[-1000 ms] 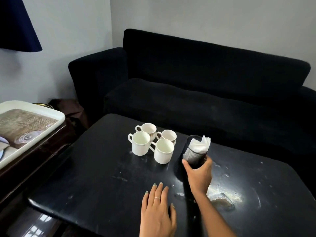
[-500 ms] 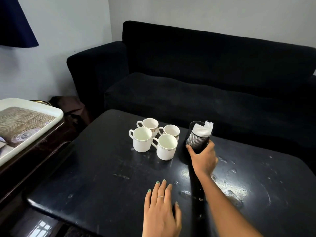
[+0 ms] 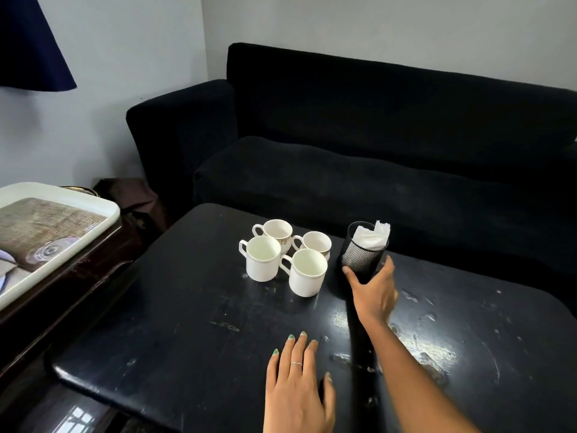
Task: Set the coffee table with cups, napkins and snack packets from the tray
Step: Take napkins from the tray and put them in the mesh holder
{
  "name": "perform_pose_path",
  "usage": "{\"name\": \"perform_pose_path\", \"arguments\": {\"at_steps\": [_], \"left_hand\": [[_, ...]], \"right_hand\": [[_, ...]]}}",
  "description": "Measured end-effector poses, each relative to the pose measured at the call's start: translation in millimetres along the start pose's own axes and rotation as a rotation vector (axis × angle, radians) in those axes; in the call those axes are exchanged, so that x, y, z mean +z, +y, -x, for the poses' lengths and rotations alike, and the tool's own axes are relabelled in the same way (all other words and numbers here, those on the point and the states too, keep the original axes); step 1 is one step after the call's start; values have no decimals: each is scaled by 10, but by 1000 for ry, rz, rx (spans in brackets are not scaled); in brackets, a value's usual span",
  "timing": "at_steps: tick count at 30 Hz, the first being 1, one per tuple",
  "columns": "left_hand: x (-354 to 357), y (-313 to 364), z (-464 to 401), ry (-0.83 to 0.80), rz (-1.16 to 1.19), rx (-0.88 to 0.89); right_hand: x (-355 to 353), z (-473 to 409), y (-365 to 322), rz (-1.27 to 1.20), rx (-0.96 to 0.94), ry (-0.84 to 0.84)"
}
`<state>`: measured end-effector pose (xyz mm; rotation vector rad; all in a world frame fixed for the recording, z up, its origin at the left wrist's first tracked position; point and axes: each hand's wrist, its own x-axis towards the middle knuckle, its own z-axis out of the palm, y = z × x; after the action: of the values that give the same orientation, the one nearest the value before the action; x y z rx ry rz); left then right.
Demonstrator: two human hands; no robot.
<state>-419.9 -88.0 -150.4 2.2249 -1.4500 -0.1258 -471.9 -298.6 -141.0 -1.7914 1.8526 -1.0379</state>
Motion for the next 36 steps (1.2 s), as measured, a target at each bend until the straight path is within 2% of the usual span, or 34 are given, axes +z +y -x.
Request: {"name": "perform_pose_path", "arguments": {"at_steps": [5, 9, 13, 20, 24, 30, 36], "left_hand": [[-35, 7, 16, -4, 23, 12], [-66, 29, 89, -7, 29, -4], [-63, 1, 97, -75, 55, -20], [-319, -264, 230, -371, -84, 196], [-825, -457, 175, -507, -145, 263], [-1711, -793, 113, -401, -152, 192], [-2477, -1344, 237, -243, -54, 26]], "right_hand": [[-153, 424, 8, 34, -14, -56], [-317, 943, 81, 316, -182, -216], [-543, 1554, 137, 369, -233, -301], [-967, 1984, 70, 521, -298, -519], [-1116, 2080, -222, 550, -366, -578], [-1084, 2298, -878, 496, -564, -533], [-915, 2618, -1784, 339, -744, -507]]}}
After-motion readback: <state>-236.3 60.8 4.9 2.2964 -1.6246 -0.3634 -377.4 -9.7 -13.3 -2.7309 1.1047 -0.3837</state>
